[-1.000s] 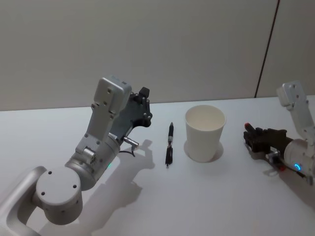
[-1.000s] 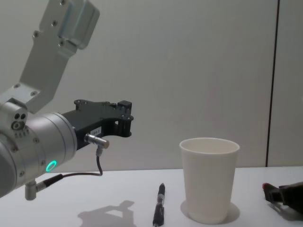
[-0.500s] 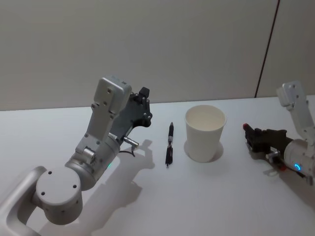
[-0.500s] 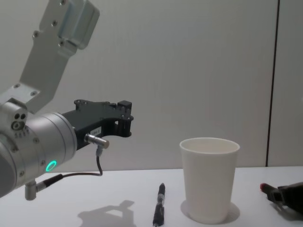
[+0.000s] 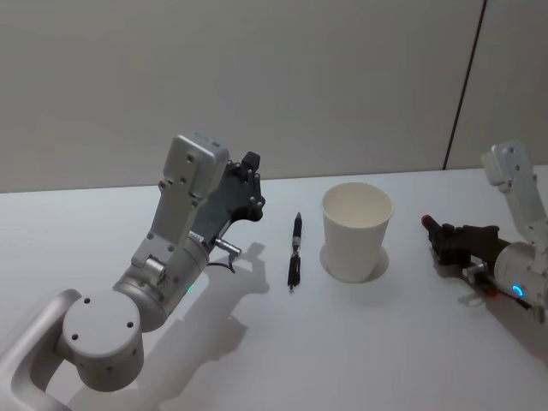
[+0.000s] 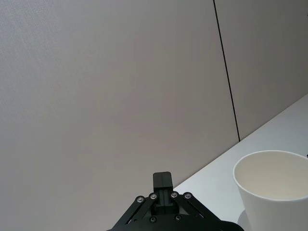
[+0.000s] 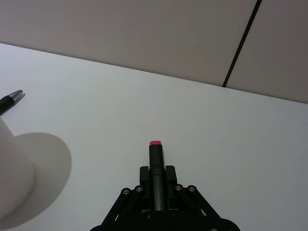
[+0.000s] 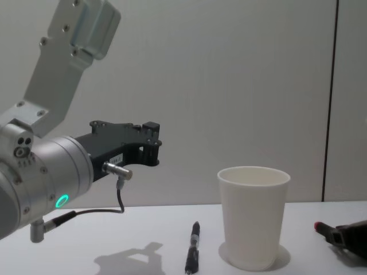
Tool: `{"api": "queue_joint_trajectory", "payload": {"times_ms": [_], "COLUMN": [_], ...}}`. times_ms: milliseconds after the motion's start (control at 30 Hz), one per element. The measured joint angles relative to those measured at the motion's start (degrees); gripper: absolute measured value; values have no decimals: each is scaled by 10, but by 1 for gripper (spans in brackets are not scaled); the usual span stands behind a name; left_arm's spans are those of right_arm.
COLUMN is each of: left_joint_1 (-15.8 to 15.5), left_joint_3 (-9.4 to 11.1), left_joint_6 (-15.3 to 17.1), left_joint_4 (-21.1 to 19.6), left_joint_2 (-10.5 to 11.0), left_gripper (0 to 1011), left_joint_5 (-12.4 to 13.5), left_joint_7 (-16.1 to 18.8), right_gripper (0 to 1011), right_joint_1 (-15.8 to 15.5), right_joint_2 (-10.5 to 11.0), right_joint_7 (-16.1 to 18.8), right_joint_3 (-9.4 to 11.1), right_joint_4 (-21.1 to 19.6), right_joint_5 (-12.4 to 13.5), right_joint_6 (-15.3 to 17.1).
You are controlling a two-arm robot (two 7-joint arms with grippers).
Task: Place the pen into the pen holder.
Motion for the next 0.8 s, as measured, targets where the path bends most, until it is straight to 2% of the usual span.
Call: {"api": "queue_joint_trajectory", "payload": {"times_ms": [400, 800], "left_joint_1": [0, 0], "left_joint_3": [0, 0], "left_joint_6": [0, 0], "left_joint_4": [0, 0], "left_joint_2": [0, 0], "left_gripper": [0, 0], "left_joint_5": [0, 0], "left_joint_7": [0, 0], "right_gripper": [185, 185], "right_joint_1": [0, 2], "right_joint_2": [0, 1], "right_joint_7": [0, -8], "right_joint_3": [0, 3], "right_joint_4": [0, -16], "right_joint_5": [-3, -13], "right_joint_6": [-9, -62]}}
